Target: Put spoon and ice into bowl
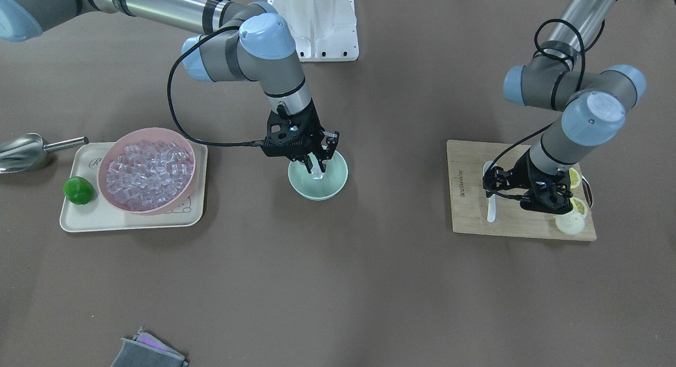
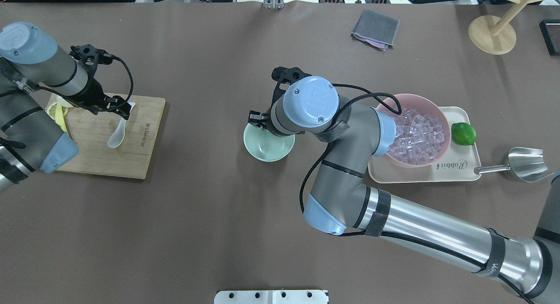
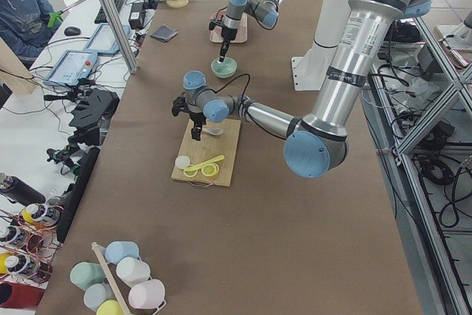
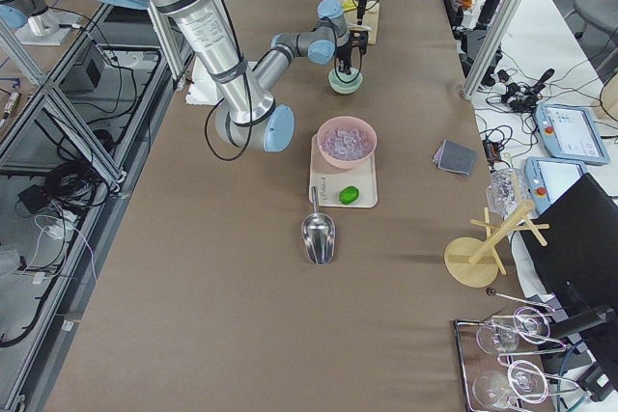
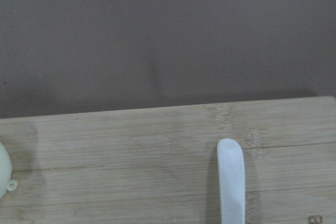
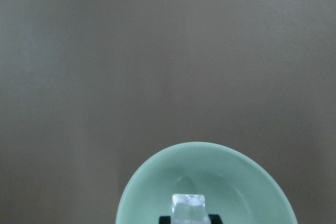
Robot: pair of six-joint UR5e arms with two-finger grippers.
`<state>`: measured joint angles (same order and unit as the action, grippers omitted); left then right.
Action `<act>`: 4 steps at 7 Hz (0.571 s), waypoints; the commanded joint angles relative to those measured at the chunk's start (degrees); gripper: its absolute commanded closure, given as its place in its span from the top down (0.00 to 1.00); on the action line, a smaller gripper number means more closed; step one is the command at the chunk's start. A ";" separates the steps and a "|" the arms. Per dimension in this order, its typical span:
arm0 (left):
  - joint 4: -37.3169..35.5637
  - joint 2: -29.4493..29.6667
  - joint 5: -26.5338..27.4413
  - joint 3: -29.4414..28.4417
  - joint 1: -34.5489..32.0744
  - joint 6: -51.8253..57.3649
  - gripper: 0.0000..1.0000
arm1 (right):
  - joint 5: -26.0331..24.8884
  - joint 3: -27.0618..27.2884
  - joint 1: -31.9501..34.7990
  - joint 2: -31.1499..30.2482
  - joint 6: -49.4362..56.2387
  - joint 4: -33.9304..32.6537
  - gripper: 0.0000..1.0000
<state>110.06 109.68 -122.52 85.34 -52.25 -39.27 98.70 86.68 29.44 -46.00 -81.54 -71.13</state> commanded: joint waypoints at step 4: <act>0.15 0.97 0.00 0.00 1.88 -1.94 0.36 | 0.61 1.65 0.97 -1.02 0.33 0.11 1.00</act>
<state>110.21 110.47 -122.52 85.28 -50.55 -40.74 99.07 87.96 30.06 -46.50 -81.29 -71.04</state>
